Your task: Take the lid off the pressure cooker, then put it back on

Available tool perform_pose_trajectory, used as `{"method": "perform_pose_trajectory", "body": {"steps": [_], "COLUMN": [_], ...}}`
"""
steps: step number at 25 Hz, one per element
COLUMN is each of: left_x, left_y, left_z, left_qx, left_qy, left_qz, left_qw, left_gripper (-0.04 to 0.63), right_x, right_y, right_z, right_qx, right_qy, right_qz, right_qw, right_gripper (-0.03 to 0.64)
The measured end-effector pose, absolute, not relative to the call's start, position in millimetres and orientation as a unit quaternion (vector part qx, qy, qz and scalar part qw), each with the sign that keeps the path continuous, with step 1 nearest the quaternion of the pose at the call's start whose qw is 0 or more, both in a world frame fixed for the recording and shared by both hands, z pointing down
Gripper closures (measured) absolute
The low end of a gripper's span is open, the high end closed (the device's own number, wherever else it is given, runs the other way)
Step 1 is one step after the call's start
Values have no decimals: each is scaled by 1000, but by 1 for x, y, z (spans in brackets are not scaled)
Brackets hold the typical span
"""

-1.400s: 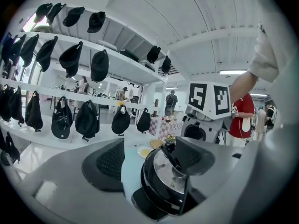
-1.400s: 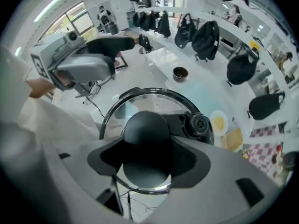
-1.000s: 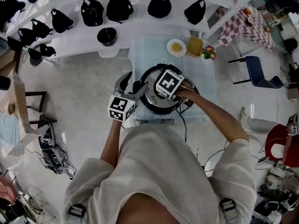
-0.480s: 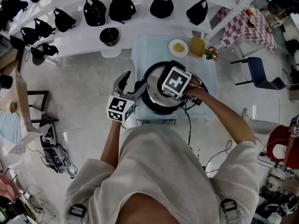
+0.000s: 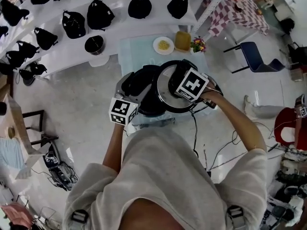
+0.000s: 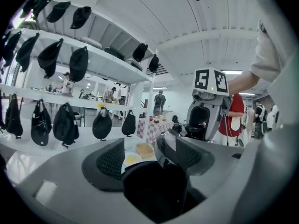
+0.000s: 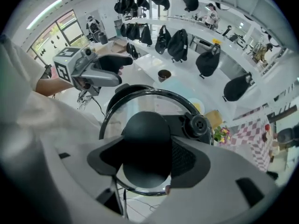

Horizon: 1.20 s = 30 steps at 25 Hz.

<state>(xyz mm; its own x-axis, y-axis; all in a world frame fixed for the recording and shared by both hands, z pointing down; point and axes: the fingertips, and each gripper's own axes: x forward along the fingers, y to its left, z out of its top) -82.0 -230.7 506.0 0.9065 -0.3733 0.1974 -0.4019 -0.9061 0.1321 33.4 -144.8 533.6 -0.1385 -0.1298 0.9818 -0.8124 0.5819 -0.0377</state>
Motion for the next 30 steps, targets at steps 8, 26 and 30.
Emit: {"method": "perform_pose_trajectory", "body": {"steps": [8,26,30], "left_x": [23,84,76], "left_y": [-184,-159,-168], "left_z": [506,506,504], "left_qx": [987,984,980], "left_qy": [-105,-104,-126], "left_qz": [92,127,129], "left_qw": [81,75,78], "left_gripper": [272,272,272], "right_x": [140,228,225], "right_y": [-68,-34,-58], "right_z": [530,615,661], "right_qx": [419,432,437], "right_qy": [-640,-615,-631], "right_qz": [369,406,396], "right_qw": [527,521,504], "right_gripper": [345,345,345]}}
